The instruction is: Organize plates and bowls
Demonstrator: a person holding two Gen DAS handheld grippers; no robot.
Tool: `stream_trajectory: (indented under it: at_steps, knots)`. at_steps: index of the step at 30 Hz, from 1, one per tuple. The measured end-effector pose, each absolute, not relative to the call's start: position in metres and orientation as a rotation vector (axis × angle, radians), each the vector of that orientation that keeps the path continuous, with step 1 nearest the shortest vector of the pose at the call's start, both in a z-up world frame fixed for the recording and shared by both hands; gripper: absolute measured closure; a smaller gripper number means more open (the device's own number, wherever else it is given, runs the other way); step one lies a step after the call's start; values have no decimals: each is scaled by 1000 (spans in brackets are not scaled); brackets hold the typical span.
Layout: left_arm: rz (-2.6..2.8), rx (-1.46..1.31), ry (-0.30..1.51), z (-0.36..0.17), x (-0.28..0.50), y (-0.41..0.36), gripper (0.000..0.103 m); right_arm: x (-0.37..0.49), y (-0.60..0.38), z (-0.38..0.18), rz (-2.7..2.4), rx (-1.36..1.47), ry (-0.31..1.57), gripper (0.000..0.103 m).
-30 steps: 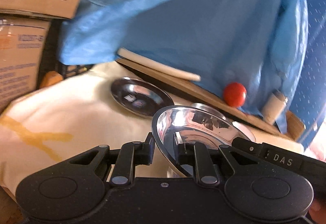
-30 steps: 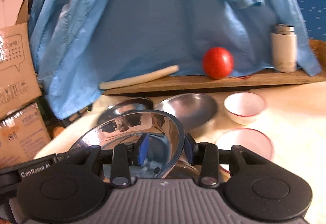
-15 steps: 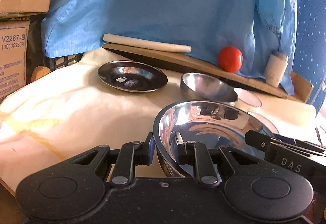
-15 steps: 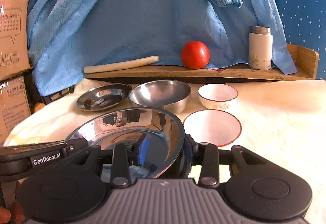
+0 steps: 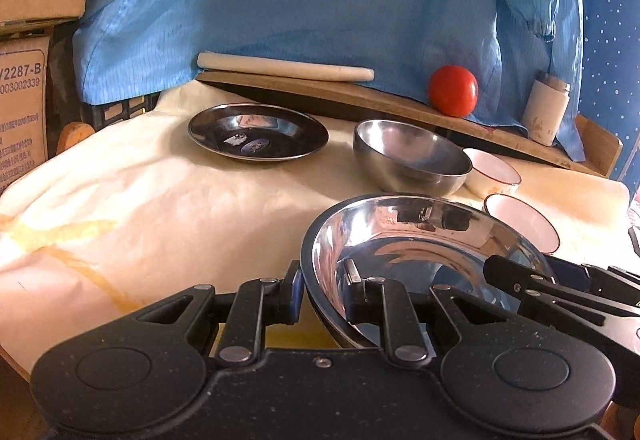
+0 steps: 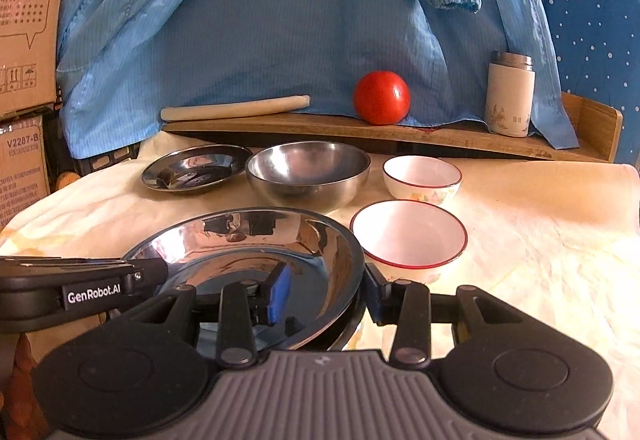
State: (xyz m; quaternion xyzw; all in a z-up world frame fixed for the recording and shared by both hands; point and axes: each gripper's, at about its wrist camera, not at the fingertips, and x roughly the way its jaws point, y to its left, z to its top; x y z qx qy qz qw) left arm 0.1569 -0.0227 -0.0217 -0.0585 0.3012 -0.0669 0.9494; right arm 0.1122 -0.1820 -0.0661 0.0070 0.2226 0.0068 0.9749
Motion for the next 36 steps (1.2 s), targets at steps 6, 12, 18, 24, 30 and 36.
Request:
stream_trajectory:
  at_steps: [6, 12, 18, 24, 30, 36]
  knots:
    - [-141, -126, 622, -24, 159, -22, 83, 113, -179, -68, 20, -6, 442, 49]
    - [-153, -144, 637, -27, 162, -19, 83, 113, -178, -69, 16, -13, 441, 46]
    - [-145, -159, 626, -25, 162, -15, 81, 114, -178, -70, 19, -20, 443, 42]
    - [-136, -207, 632, -23, 165, -5, 68, 113, -175, -68, 39, -35, 433, 19]
    - [-73, -267, 580, -12, 170, 17, 29, 114, -174, -61, 41, -42, 391, 3]
    - [-4, -309, 530, -3, 187, 44, 3, 123, -169, -53, 58, -56, 358, 0]
